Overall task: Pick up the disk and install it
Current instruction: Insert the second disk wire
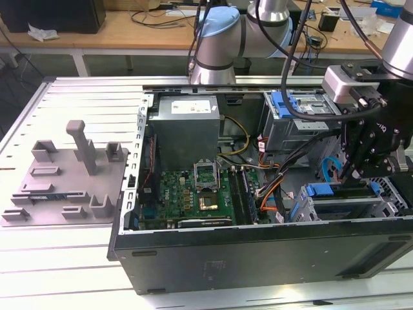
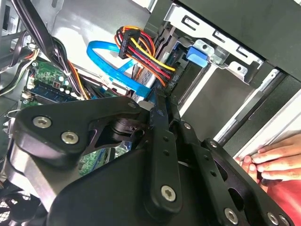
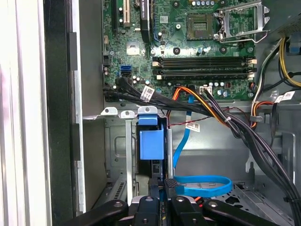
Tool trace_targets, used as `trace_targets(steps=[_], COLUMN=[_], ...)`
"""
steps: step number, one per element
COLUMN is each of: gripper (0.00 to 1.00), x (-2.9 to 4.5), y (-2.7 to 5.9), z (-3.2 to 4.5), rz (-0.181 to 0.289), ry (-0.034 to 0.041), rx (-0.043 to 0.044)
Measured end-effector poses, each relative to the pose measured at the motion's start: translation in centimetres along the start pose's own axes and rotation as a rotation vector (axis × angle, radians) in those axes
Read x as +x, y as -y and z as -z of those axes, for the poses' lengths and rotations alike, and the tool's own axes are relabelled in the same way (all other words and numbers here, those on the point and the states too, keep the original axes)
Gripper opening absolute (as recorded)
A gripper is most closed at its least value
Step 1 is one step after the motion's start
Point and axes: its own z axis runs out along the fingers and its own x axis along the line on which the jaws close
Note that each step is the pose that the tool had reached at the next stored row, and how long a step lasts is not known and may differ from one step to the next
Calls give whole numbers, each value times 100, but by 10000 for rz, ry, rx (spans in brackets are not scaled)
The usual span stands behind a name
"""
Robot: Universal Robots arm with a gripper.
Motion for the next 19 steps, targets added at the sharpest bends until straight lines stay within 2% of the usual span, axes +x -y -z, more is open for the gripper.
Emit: trace_targets(steps=[19], gripper=[16], x=[-3], y=[0], z=[-44], rz=[43], ry=[1], rx=[2])
